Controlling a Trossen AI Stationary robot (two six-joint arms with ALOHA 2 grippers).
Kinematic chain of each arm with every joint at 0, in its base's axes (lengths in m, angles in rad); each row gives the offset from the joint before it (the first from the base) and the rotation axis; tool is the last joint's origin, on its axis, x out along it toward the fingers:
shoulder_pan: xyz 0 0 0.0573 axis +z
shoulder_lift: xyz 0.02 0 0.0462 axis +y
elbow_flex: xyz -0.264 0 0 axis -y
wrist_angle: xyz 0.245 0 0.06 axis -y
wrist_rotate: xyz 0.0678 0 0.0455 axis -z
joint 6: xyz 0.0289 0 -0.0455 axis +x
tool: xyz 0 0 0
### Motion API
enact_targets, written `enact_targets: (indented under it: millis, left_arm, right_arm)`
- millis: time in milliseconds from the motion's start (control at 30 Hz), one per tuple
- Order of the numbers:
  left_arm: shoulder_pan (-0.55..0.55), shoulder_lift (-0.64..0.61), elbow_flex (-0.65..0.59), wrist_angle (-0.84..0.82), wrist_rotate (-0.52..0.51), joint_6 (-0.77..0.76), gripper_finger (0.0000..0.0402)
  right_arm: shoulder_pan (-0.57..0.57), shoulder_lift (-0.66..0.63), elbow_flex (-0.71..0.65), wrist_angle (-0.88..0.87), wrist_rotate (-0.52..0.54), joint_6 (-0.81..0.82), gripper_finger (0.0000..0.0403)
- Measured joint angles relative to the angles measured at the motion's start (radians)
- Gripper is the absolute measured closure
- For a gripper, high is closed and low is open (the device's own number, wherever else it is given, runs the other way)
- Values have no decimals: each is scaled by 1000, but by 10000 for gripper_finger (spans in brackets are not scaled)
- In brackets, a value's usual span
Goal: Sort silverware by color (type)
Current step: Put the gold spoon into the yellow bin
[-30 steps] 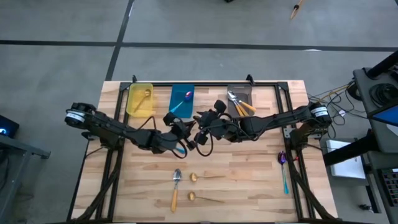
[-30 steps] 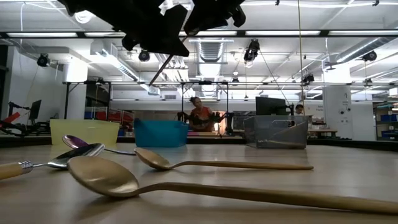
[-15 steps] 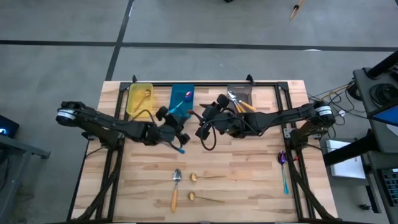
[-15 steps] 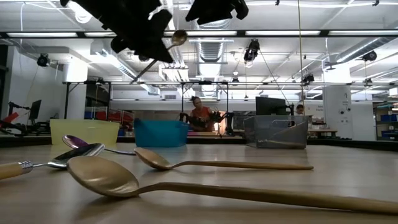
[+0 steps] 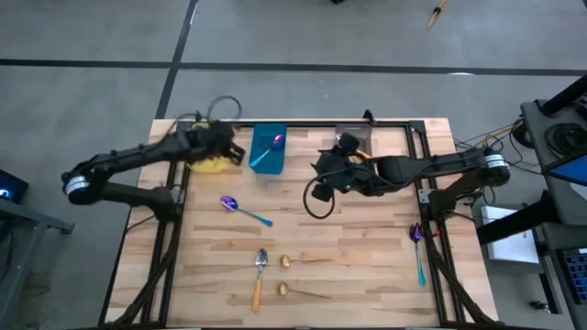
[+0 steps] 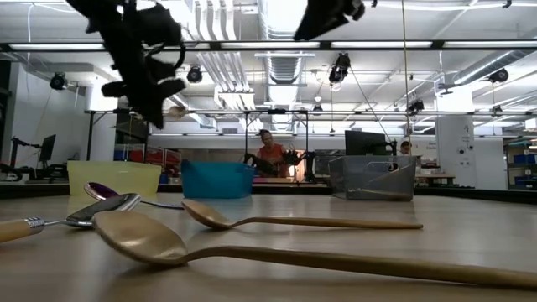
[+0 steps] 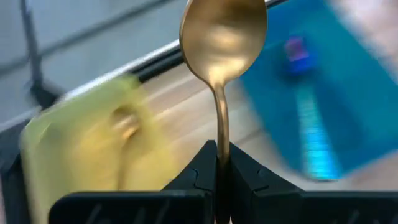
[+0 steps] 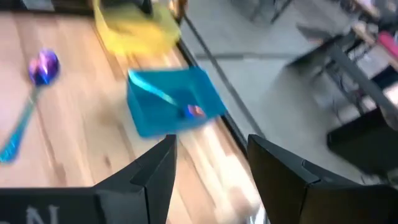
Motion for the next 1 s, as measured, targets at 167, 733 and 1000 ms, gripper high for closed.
enact_targets:
  millis: [167,733,1000]
  left_arm:
    - [219,29,0,-54,70,32,401]
    - [370,305,135,-235,90,140,402]
    - [389,408,177,-291,91,173,402]
  right_arm:
    - [-3,-19,-27,-120,1,76,216]
    - [-66,-126,-377,44,-1,26,216]
    - [-94,-243,-450,98,-1,0,216]
